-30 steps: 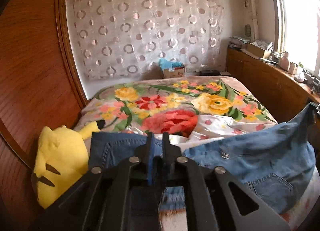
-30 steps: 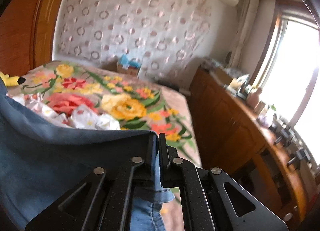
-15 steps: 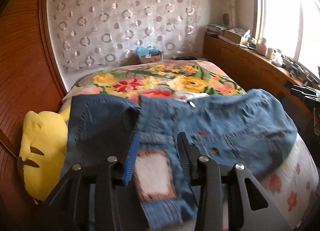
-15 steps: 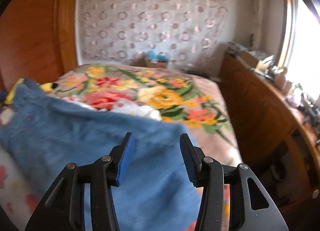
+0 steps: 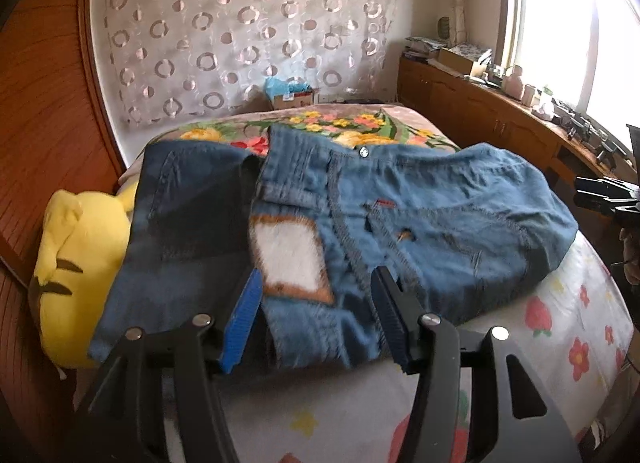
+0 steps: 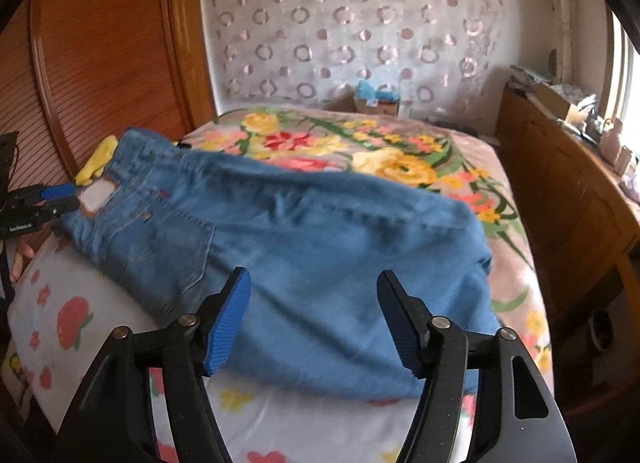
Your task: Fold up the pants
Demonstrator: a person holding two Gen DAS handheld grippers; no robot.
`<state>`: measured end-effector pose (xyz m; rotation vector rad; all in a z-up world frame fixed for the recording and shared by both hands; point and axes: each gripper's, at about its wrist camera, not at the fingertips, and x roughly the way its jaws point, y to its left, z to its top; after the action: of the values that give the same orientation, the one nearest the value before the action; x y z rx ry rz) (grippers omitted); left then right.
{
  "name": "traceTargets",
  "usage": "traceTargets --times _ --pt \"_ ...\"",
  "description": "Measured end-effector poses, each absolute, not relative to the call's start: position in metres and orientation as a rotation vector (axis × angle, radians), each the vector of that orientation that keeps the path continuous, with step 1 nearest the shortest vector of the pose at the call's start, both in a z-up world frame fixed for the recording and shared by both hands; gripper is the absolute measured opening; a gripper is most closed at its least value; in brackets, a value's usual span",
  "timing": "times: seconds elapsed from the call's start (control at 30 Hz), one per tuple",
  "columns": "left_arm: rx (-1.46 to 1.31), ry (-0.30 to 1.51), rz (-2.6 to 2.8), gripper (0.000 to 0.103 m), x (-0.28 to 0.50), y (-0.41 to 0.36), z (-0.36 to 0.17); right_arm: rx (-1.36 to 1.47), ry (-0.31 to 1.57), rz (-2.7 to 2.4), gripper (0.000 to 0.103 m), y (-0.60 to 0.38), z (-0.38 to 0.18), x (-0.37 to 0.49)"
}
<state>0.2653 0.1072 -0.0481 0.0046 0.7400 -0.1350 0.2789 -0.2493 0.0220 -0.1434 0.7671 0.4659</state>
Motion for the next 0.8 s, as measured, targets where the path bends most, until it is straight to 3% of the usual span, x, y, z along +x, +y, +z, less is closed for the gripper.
traceTargets --times 0.8 --pt "0.009 0.8 -0.106 0.056 0.257 0.118 -0.082 -0.327 0.912 0.535 0.074 -0.197 -0.055 0.285"
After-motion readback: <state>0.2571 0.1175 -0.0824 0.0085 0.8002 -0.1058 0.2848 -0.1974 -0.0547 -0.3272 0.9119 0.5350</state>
